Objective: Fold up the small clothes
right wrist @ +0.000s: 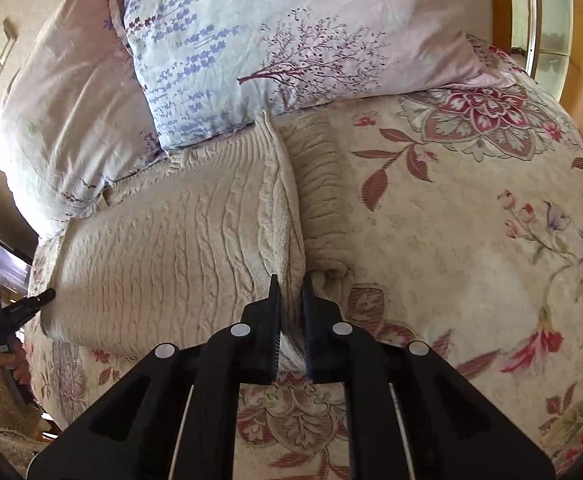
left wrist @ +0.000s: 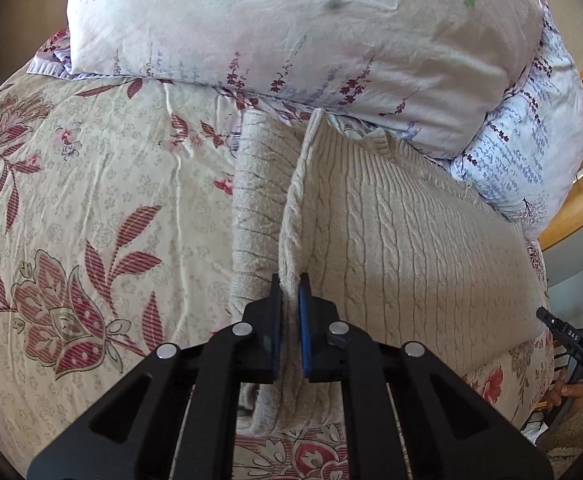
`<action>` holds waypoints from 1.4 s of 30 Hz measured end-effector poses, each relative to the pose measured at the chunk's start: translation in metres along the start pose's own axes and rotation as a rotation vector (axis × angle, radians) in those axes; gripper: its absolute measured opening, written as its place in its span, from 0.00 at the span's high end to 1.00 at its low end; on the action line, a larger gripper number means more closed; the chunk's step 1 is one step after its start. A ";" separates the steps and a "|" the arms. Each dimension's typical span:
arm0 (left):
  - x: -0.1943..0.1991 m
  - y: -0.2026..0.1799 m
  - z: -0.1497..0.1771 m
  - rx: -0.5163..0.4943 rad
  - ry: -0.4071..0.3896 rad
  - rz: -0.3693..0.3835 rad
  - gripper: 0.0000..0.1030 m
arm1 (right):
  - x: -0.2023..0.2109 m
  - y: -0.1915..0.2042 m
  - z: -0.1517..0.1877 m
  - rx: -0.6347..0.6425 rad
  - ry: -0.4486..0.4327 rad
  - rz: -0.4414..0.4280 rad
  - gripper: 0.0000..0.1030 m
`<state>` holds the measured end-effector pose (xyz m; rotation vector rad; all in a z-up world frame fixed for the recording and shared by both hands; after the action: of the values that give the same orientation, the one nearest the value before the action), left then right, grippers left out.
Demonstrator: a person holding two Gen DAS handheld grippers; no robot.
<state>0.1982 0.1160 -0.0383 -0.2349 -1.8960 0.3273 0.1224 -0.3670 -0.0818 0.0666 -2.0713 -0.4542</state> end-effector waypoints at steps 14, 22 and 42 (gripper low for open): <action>0.037 -0.029 -0.010 -0.103 -0.163 -0.036 0.50 | 0.007 0.032 -0.017 0.104 -0.132 0.136 0.45; -0.012 -0.065 -0.007 -0.185 -0.054 -0.024 0.48 | -0.041 0.073 -0.018 0.214 -0.012 0.103 0.43; 0.008 0.008 -0.041 0.069 -0.116 0.030 0.43 | -0.039 0.097 -0.028 0.218 -0.049 0.026 0.32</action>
<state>0.2341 0.1301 -0.0209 -0.2023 -1.9927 0.4338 0.1795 -0.2756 -0.0681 0.1593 -2.1611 -0.2144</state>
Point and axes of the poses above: each gripper's, at about its wrist camera, not at the fingertips, and x roughly against the way its jaws point, y to its left, z to its underside, the point moved 8 cm from there along -x, roughly the way its jaws point, and after that the axes turned 8 degrees about y, right-handed, at the moved point
